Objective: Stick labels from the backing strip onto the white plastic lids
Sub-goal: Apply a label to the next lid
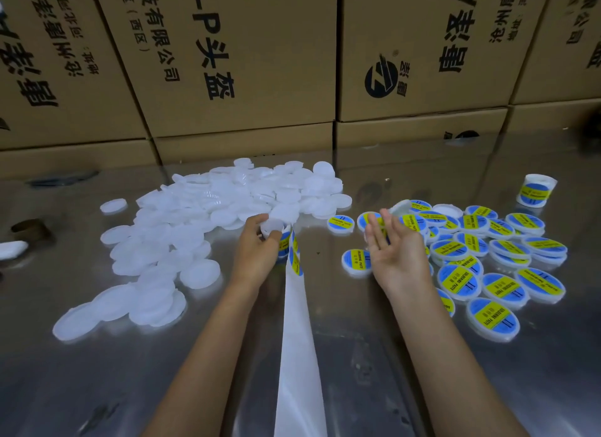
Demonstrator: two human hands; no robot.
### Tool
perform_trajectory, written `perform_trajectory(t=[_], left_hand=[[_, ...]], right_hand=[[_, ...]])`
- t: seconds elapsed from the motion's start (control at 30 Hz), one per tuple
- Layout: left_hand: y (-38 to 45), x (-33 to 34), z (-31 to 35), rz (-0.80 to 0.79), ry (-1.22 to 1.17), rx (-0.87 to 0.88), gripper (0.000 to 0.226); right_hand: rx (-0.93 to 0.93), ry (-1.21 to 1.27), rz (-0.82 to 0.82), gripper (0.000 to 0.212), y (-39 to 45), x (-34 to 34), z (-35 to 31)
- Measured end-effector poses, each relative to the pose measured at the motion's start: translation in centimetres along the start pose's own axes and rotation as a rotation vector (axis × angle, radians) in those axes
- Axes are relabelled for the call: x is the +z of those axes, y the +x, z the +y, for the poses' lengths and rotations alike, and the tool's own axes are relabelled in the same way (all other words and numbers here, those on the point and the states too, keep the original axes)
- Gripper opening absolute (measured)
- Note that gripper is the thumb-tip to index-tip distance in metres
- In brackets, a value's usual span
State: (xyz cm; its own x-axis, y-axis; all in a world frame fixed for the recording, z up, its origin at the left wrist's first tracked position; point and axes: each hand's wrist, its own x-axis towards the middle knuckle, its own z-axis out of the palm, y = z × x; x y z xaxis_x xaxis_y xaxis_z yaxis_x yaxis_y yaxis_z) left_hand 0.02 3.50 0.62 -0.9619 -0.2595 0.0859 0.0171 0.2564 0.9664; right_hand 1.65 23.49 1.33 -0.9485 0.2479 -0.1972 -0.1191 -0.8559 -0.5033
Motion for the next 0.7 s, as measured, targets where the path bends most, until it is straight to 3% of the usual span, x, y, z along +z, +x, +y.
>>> perform_trajectory(t=[0.07,0.17,0.23,0.33,0.5,0.57,0.63,0.7], left_hand=[[-0.1,0.2,0.1,-0.036,-0.101,-0.03,0.031],[-0.5,0.7,0.1,-0.087,-0.178,-0.066,0.022],[-0.7,1.1,0.1,-0.138,-0.21,-0.055,0.014],[-1.3,2.0,0.3,-0.216,-0.241,-0.02,0.015],[-1.4,2.4,1.0,-0.241,-0.158,0.034,0.031],[-0.9,0.6,1.4,-0.138,0.064,0.119,0.031],[-0.3,-1.9,1.3,-0.006,0.505,0.18,0.036],[-0.1,-4.4,1.2,0.049,0.969,0.044,0.044]], right_hand=[[-0.012,-0.02,0.033,0.015,0.0,0.3,0.3],[-0.104,-0.119,0.139,0.03,-0.1,0.8,0.9],[-0.185,-0.231,0.169,0.024,-0.2,1.0,1.4],[-0.272,-0.575,0.138,0.014,-0.3,1.1,2.2],[-0.33,-1.081,-0.024,0.027,-0.5,1.2,4.1],[-0.369,-1.179,-0.063,0.031,-0.6,1.2,4.3],[-0.401,-1.227,-0.057,0.032,-0.8,1.2,4.1],[-0.421,-1.237,-0.037,0.028,-0.8,1.1,4.0]])
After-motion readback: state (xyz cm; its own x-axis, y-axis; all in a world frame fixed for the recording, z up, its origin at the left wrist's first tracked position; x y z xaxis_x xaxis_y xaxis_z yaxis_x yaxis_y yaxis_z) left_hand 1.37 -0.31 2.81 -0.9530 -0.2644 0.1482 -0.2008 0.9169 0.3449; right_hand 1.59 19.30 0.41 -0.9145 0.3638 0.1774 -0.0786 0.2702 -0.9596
